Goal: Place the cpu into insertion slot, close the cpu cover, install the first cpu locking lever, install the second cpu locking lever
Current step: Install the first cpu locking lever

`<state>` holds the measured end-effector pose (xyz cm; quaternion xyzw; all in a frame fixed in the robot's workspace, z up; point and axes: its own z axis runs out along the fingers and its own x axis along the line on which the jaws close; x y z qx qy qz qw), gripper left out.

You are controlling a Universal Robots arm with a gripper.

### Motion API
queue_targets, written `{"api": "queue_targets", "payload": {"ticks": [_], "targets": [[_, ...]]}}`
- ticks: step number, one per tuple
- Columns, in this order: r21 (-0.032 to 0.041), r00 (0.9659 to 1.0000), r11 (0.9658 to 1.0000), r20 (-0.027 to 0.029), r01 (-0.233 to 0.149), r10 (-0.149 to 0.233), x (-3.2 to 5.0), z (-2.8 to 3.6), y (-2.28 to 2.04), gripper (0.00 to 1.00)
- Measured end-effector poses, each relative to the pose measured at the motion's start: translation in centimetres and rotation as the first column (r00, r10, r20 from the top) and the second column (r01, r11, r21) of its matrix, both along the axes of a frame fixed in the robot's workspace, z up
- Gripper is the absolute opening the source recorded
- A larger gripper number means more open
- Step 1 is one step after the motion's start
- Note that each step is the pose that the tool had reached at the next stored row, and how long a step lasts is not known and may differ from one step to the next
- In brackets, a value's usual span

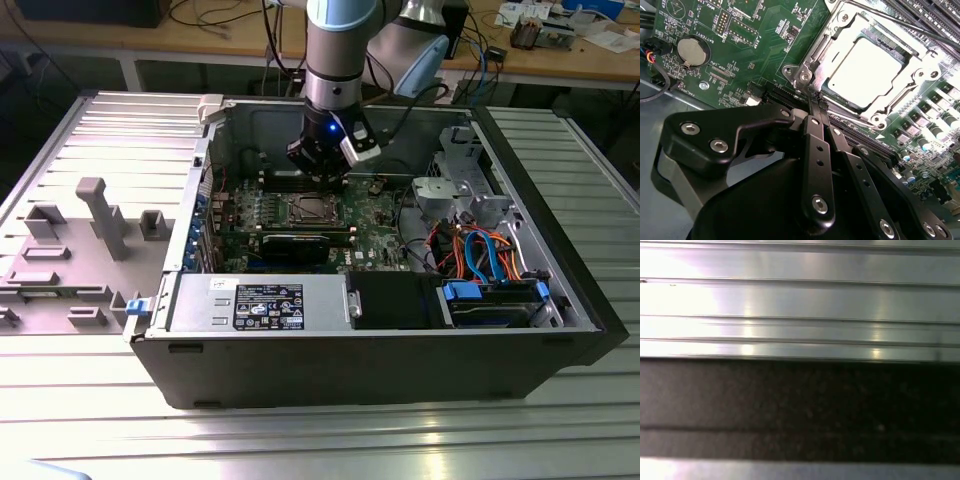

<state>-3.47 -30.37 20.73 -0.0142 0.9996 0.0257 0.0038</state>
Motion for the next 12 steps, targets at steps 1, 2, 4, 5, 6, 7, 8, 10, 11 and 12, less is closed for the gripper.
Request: {"api": "queue_targets", "payload": {"ticks": [1, 2, 4, 5, 6, 7, 8, 10, 11, 12], "targets": [[-0.0001, 1.0, 1.0, -0.0001, 0.0, 0.0, 0.01, 0.0, 0.0, 0.11], [-0.0001, 1.0, 1.0, 0.0, 0.0, 0.0, 0.01, 0.0, 0.0, 0.11], [-0.0002, 1.0, 1.0, 0.0, 0.0, 0.0, 0.01, 0.0, 0.0, 0.11], [-0.0007, 1.0, 1.0, 0.0, 0.0, 0.0, 0.01, 0.01, -0.01, 0.11], [-0.0013, 1.0, 1.0, -0.0001, 0.0, 0.0, 0.02, 0.0, 0.0, 0.11], [-0.0021, 1.0, 1.0, -0.0001, 0.0, 0.0, 0.02, 0.0, 0.0, 0.11], [-0.0028, 1.0, 1.0, -0.0001, 0.0, 0.0, 0.03, -0.01, 0.0, 0.11], [-0.0045, 1.0, 1.0, 0.0, 0.0, 0.0, 0.04, -0.04, 0.0, 0.11], [-0.0053, 1.0, 1.0, -0.0001, 0.0, 0.0, 0.04, -0.05, 0.0, 0.11], [-0.0061, 1.0, 1.0, -0.0001, 0.0, 0.0, 0.04, -0.06, 0.0, 0.11]]}}
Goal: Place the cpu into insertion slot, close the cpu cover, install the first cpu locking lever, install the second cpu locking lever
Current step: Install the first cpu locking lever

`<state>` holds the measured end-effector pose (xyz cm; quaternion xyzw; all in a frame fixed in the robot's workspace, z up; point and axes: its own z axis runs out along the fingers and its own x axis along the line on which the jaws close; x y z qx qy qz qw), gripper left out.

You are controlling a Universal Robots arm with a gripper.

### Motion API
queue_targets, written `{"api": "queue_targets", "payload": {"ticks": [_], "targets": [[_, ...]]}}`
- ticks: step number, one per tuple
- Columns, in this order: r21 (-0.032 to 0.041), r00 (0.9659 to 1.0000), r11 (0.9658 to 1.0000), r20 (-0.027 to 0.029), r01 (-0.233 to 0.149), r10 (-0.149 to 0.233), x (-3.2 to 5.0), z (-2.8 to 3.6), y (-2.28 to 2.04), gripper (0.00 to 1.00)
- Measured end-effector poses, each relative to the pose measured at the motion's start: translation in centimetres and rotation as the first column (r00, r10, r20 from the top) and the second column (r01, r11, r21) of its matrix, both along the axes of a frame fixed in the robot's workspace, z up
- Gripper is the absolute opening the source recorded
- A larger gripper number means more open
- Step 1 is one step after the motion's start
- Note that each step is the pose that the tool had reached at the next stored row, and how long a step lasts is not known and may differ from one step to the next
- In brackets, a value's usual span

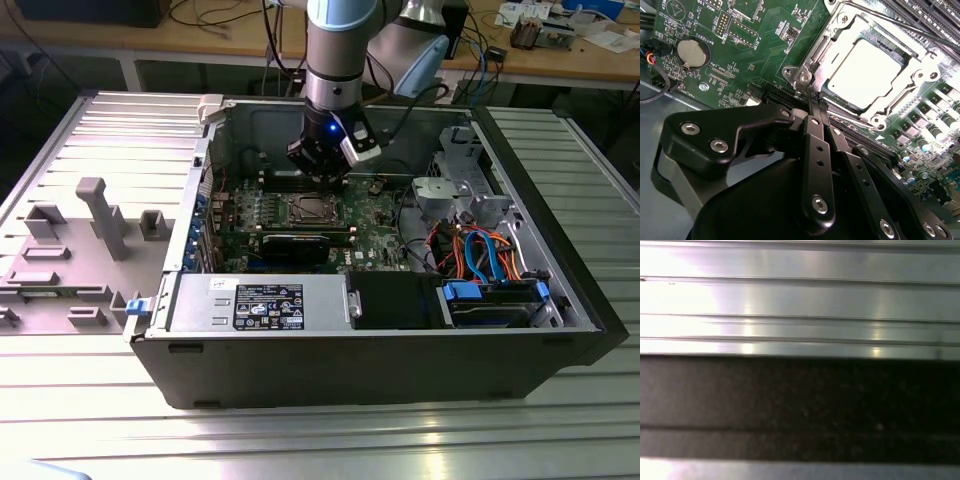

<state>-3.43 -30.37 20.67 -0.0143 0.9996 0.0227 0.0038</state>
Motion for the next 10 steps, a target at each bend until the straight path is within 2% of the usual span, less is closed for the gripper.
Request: {"api": "queue_targets", "payload": {"ticks": [4, 10], "targets": [[-0.0046, 1.0, 1.0, -0.0001, 0.0, 0.0, 0.03, -0.06, 0.0, 0.11], [-0.0078, 1.0, 1.0, -0.0001, 0.0, 0.0, 0.09, -0.2, -0.01, 0.11]]}}
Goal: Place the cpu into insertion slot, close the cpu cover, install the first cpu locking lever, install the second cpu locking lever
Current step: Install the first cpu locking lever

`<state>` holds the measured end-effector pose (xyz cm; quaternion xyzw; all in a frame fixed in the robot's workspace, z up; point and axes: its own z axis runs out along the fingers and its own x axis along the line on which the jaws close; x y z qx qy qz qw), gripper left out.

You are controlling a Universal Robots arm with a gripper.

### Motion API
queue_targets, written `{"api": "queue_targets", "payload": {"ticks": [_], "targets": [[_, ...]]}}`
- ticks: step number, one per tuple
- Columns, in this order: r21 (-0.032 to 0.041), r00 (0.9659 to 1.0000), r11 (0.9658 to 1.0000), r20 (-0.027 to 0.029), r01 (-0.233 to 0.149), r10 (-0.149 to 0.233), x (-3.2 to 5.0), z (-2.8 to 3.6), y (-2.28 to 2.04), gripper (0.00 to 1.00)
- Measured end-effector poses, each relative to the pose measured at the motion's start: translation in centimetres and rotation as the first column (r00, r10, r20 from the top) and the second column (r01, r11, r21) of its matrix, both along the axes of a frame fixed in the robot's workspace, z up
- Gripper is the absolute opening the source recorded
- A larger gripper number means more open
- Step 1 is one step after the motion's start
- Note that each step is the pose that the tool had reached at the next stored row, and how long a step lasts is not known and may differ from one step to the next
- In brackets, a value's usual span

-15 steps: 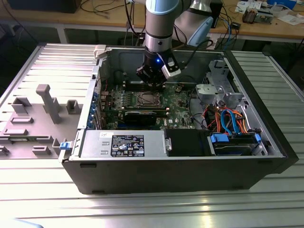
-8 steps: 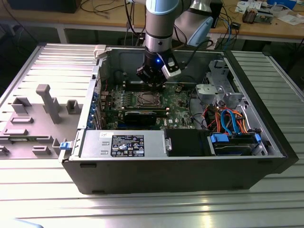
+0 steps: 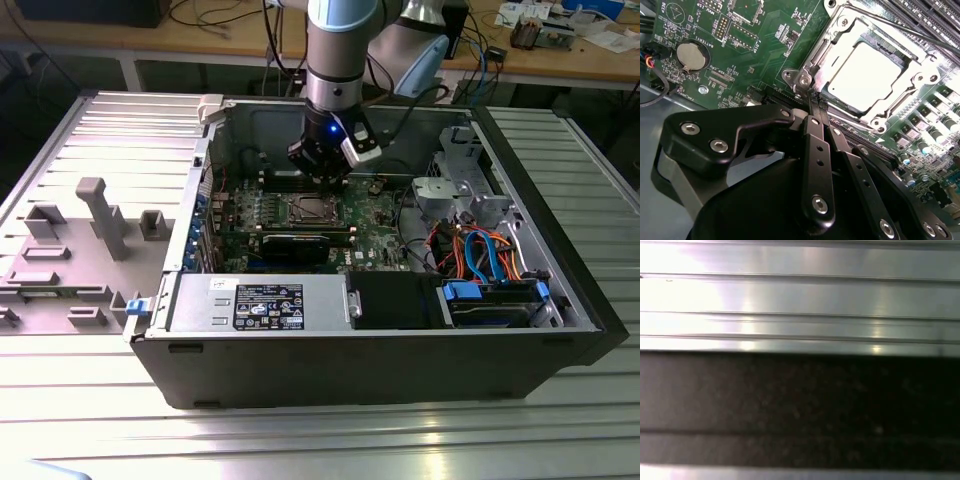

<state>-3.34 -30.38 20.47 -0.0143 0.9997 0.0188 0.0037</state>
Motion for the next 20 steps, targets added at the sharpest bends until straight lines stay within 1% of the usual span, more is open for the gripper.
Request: {"api": "queue_targets", "payload": {"ticks": [6, 7, 9, 11, 12, 15, 16, 17, 19, 20], "targets": [[-0.0028, 1.0, 1.0, 0.0, 0.0, 0.0, 0.0, -0.22, 0.0, 0.11], [0.001, 1.0, 1.0, 0.0013, 0.0, 0.0, 0.02, -0.33, 0.06, 0.11], [-0.002, 1.0, 1.0, 0.0005, 0.0, 0.0, 0.01, -0.4, 0.02, 0.11], [-0.0026, 1.0, 1.0, 0.0, 0.0, 0.0, 0.0, -0.4, 0.01, 0.11], [-0.0004, 1.0, 1.0, 0.0001, 0.0, 0.0, 0.0, -0.39, 0.01, 0.11], [0.0104, 1.0, 0.9999, 0.0004, 0.0, 0.0, 0.0, -0.29, 0.08, 0.11], [0.0123, 1.0, 0.9999, 0.0006, 0.0, 0.0, 0.01, -0.21, 0.1, 0.11], [0.0133, 1.0, 0.9999, 0.0007, 0.0, 0.0, 0.01, -0.1, 0.1, 0.11], [0.0124, 1.0, 0.9999, 0.0001, 0.0, 0.0, 0.0, 0.3, 0.08, 0.11], [0.0116, 1.0, 0.9999, 0.0001, 0.0, 0.0, 0.0, 0.6, 0.08, 0.11]]}}
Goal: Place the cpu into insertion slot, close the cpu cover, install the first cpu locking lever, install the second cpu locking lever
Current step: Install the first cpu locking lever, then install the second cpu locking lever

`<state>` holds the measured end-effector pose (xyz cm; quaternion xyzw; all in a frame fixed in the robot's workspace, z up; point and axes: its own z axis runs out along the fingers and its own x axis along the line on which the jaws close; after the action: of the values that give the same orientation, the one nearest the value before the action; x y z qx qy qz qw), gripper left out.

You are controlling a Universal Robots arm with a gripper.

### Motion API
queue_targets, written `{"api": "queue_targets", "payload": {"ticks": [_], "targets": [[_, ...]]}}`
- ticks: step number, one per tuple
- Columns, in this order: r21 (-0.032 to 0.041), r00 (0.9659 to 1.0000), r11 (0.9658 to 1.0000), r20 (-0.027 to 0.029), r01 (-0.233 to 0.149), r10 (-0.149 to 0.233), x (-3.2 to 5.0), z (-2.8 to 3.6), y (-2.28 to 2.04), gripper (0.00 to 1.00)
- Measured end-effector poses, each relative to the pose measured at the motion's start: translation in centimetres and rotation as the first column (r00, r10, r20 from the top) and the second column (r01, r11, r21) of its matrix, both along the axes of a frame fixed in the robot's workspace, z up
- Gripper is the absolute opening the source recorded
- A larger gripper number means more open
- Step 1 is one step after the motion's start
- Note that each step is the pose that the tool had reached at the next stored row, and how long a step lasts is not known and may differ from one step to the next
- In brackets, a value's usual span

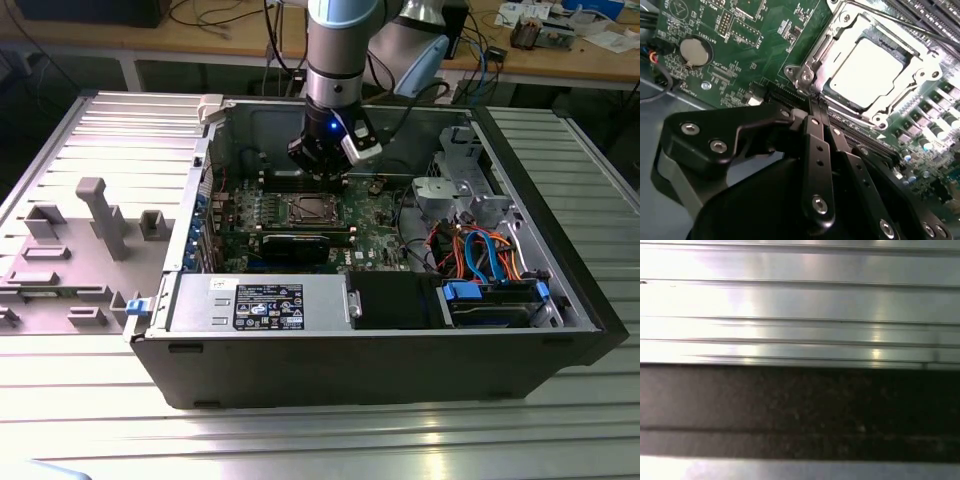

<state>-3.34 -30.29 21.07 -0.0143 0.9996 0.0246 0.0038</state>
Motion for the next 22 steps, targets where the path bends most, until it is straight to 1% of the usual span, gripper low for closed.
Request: {"api": "queue_targets", "payload": {"ticks": [3, 7, 8, 10, 12, 22], "targets": [[-0.0032, 1.0, 1.0, 0.0, 0.0, 0.0, 0.0, 0.05, -0.01, 0.11], [-0.0051, 1.0, 1.0, 0.0, 0.0, 0.0, 0.0, 0.05, -0.33, 0.11], [-0.0057, 1.0, 1.0, 0.0001, 0.0, 0.0, 0.0, 0.05, -0.35, 0.11], [-0.0057, 1.0, 1.0, 0.0, 0.0, 0.0, 0.0, 0.05, -0.35, 0.11], [-0.0058, 1.0, 1.0, 0.0001, 0.0, 0.0, 0.0, 0.05, -0.46, 0.11], [-0.0059, 1.0, 1.0, 0.0001, 0.0, 0.0, 0.0, 0.05, -0.57, 0.11]]}}
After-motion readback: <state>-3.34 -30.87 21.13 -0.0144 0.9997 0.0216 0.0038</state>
